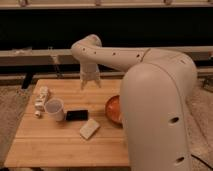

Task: Move the arm in a circular motion

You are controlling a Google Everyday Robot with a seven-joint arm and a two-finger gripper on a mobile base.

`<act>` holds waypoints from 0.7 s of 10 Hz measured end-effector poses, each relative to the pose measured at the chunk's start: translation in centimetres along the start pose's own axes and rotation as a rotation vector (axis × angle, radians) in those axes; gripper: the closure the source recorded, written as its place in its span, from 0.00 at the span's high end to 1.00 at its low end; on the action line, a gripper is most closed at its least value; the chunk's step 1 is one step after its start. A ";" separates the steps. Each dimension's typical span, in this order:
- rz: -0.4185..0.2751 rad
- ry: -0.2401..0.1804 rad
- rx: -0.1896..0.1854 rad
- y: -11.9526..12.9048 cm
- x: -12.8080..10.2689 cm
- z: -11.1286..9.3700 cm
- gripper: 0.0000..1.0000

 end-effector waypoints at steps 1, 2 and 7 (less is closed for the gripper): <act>-0.009 0.001 0.003 0.7 -0.1 0.1 0.65; -0.012 0.002 0.008 0.7 -0.2 0.1 0.65; -0.055 0.002 0.023 3.3 0.1 0.2 0.65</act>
